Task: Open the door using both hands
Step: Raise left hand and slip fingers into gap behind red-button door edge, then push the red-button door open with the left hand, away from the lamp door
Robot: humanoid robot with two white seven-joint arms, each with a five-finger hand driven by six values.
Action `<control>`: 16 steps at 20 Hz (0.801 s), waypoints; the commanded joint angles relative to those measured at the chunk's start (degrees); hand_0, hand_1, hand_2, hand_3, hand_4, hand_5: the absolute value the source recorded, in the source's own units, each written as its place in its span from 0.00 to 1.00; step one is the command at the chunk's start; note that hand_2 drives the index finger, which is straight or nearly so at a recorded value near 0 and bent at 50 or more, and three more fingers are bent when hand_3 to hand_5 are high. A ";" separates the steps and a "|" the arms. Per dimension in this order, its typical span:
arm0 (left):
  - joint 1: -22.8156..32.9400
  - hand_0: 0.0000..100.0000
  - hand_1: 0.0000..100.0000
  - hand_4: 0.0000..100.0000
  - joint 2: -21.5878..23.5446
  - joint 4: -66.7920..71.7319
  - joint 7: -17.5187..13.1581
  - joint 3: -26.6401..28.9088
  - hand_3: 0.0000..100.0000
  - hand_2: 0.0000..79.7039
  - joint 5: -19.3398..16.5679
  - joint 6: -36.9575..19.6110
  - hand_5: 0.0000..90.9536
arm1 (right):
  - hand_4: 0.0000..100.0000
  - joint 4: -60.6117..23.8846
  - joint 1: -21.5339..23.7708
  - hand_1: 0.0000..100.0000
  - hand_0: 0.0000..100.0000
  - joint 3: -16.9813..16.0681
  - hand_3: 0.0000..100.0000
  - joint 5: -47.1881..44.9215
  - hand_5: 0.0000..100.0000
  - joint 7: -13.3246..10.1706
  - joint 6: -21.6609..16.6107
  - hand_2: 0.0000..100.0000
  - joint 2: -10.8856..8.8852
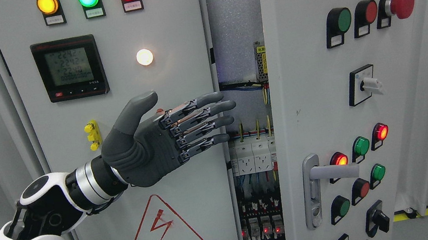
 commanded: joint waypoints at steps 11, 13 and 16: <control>-12.82 0.30 0.00 0.04 -1.64 9.98 1.47 -20.27 0.03 0.03 6.72 -5.39 0.00 | 0.00 1.85 -0.70 0.00 0.22 0.00 0.00 0.26 0.00 0.03 0.01 0.00 -0.27; -13.00 0.30 0.00 0.04 -1.99 9.90 1.47 -20.54 0.03 0.03 6.72 -5.49 0.00 | 0.00 1.85 -0.79 0.00 0.22 0.00 0.00 0.26 0.00 0.03 0.01 0.00 -0.27; -13.88 0.30 0.00 0.04 -2.08 9.89 1.47 -21.67 0.03 0.03 7.77 -5.49 0.00 | 0.00 1.85 -0.70 0.00 0.22 0.00 0.00 0.26 0.00 0.03 0.01 0.00 -0.27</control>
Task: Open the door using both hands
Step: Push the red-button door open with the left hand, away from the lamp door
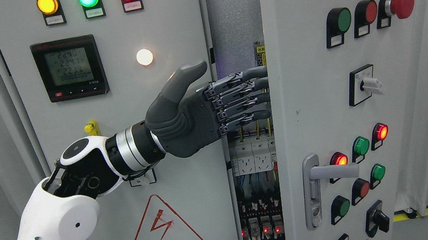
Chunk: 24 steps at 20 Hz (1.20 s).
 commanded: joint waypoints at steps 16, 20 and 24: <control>-11.53 0.30 0.00 0.04 -1.62 2.62 2.92 -19.93 0.03 0.03 12.81 -5.03 0.00 | 0.00 1.85 -0.70 0.00 0.22 0.00 0.00 0.26 0.00 0.03 0.01 0.00 -0.27; -12.41 0.30 0.00 0.04 -1.89 2.36 3.55 -21.43 0.03 0.03 14.67 -5.90 0.00 | 0.00 1.85 -0.70 0.00 0.22 0.00 0.00 0.26 0.00 0.03 0.01 0.00 -0.18; -12.94 0.30 0.00 0.04 -2.94 2.10 3.55 -23.62 0.03 0.03 14.76 -6.78 0.00 | 0.00 1.85 -0.70 0.00 0.22 0.00 0.00 0.26 0.00 0.03 0.01 0.00 -0.27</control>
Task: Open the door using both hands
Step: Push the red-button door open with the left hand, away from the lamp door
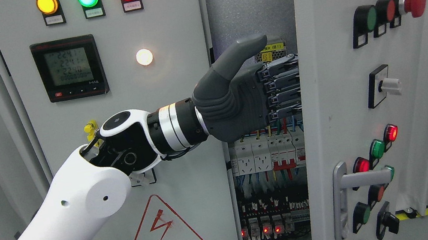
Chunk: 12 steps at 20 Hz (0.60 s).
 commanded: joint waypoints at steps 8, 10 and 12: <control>-3.64 0.30 0.00 0.04 -6.51 0.12 0.48 -10.36 0.03 0.03 1.62 -3.41 0.00 | 0.00 1.85 -0.70 0.00 0.22 0.00 0.00 0.26 0.00 0.02 0.02 0.00 -0.27; -4.16 0.30 0.00 0.04 -7.75 0.21 1.71 -10.45 0.03 0.03 1.62 -3.41 0.00 | 0.00 1.85 -0.79 0.00 0.22 0.00 0.00 0.26 0.00 0.02 0.02 0.00 -0.27; -4.52 0.30 0.00 0.04 -9.33 0.30 2.59 -10.45 0.03 0.03 1.71 -3.32 0.00 | 0.00 1.85 -0.70 0.00 0.22 0.00 0.00 0.26 0.00 0.02 0.02 0.00 -0.26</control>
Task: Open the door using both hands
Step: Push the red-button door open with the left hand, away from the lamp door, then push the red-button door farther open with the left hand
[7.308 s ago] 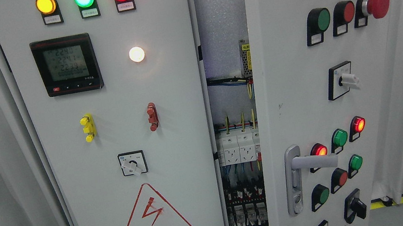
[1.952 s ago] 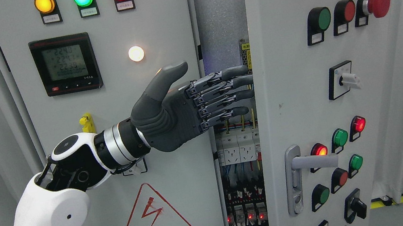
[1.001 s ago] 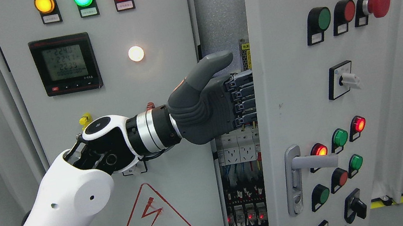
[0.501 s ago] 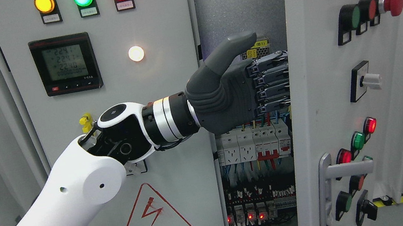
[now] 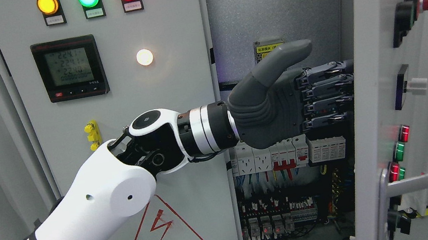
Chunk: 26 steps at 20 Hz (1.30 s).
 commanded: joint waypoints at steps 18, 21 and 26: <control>-3.83 0.30 0.00 0.04 -13.34 3.84 3.57 -3.64 0.03 0.03 -0.40 -0.19 0.00 | 0.00 1.85 -0.79 0.00 0.22 0.00 0.00 0.26 0.00 0.03 0.02 0.00 -0.27; -4.01 0.30 0.00 0.04 -13.34 4.19 3.57 -3.64 0.03 0.03 -0.57 -0.19 0.00 | 0.00 1.85 -0.70 0.00 0.22 0.00 0.00 0.26 0.00 0.03 0.02 0.00 -0.27; -4.18 0.30 0.00 0.04 -13.34 5.16 3.57 -3.72 0.03 0.03 -0.58 -0.19 0.00 | 0.00 1.85 -0.79 0.00 0.22 0.00 0.00 0.26 0.00 0.03 0.02 0.00 -0.27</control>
